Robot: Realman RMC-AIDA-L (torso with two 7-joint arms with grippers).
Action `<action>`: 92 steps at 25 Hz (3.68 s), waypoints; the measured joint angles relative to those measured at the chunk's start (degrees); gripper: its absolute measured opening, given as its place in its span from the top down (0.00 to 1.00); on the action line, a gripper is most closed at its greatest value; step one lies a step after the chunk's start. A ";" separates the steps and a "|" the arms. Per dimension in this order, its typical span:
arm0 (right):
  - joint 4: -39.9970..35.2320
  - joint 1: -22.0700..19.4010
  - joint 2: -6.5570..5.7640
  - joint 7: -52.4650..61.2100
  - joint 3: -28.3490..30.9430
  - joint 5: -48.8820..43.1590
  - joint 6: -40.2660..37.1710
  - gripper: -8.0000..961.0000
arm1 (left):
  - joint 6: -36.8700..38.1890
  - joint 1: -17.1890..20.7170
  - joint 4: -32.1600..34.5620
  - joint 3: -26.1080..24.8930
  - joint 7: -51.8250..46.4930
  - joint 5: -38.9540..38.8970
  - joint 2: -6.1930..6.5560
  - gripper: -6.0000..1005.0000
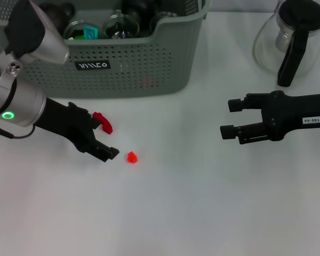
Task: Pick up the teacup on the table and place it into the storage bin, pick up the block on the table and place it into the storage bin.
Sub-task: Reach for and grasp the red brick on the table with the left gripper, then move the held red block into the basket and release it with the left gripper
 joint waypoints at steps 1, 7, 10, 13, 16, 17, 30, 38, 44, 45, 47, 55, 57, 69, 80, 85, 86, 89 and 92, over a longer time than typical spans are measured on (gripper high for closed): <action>0.00 0.00 0.00 0.00 0.00 0.00 -0.06 0.05 | -0.67 0.03 -0.06 0.22 -0.61 0.84 -0.10 0.05; 0.00 -0.01 0.05 -0.02 0.00 0.00 -0.11 0.05 | -4.24 -0.35 0.45 3.77 -7.96 3.83 -0.24 0.05; -0.04 0.02 0.07 -0.04 0.00 0.00 -0.13 0.05 | -5.01 -1.12 0.56 4.38 -10.57 4.77 -0.18 0.05; -0.08 0.00 0.08 -0.17 0.00 0.00 -0.09 0.05 | -5.85 -1.56 0.58 5.17 -12.04 5.91 -0.27 0.05; -0.06 -0.01 0.09 -0.49 0.00 0.00 0.13 0.05 | -7.74 -1.96 0.09 6.65 -13.09 6.41 -0.29 0.05; -0.06 -0.01 0.09 -0.52 0.00 0.00 0.22 0.05 | -8.21 -2.11 -0.08 6.99 -13.42 6.55 -0.28 0.05; 0.00 -0.10 0.09 -0.63 0.00 0.01 0.52 0.05 | -10.91 -5.32 -4.20 8.06 -17.49 10.73 -0.09 0.05; 0.00 -0.10 0.01 -0.65 0.00 0.00 0.68 0.05 | -12.13 -6.94 -6.70 8.07 -17.70 12.20 -0.19 0.06; 0.00 -0.10 0.00 -0.72 0.00 0.00 0.68 0.05 | -13.02 -8.04 -8.41 8.43 -18.27 13.05 -0.20 0.07; 0.00 -0.10 0.00 -0.72 0.00 0.01 0.68 0.05 | -13.16 -8.19 -8.68 8.63 -18.36 13.23 -0.19 0.08; -0.02 -0.10 0.00 -0.72 0.01 0.00 0.68 0.05 | -13.70 -8.32 -9.01 9.27 -18.69 13.60 -0.22 0.08; -0.08 -0.10 -0.02 -0.75 0.01 0.05 0.67 0.05 | -14.45 -8.69 -9.19 10.40 -19.30 13.79 -0.27 0.09; -0.07 -0.10 -0.06 -0.79 0.00 0.07 0.72 0.05 | -14.55 -8.91 -9.44 10.41 -19.41 13.82 -0.26 0.10; 0.00 -0.21 -0.19 -1.03 0.67 0.07 0.83 0.05 | -15.64 -10.26 -11.35 10.39 -20.26 14.18 -0.20 0.12; 0.00 -0.39 -0.18 -1.15 0.71 0.06 0.85 0.05 | -15.42 -10.54 -11.17 11.77 -20.83 14.24 -0.10 0.29; 0.00 -0.41 -0.22 -1.16 0.71 0.10 0.85 0.05 | -14.65 -10.57 -10.53 11.85 -20.86 14.23 -0.07 0.33; 0.00 -0.48 -0.23 -1.16 0.71 0.11 0.85 0.05 | -14.20 -10.56 -10.15 11.85 -20.86 14.23 -0.06 0.33; -0.02 -0.65 -0.25 -1.21 0.71 0.23 0.85 0.05 | -10.40 -10.48 -6.87 11.51 -20.65 14.11 0.03 0.33; -0.01 -0.70 -0.40 -1.24 0.71 0.25 0.85 0.05 | -1.23 -10.27 -0.03 9.27 -20.19 13.13 0.20 0.34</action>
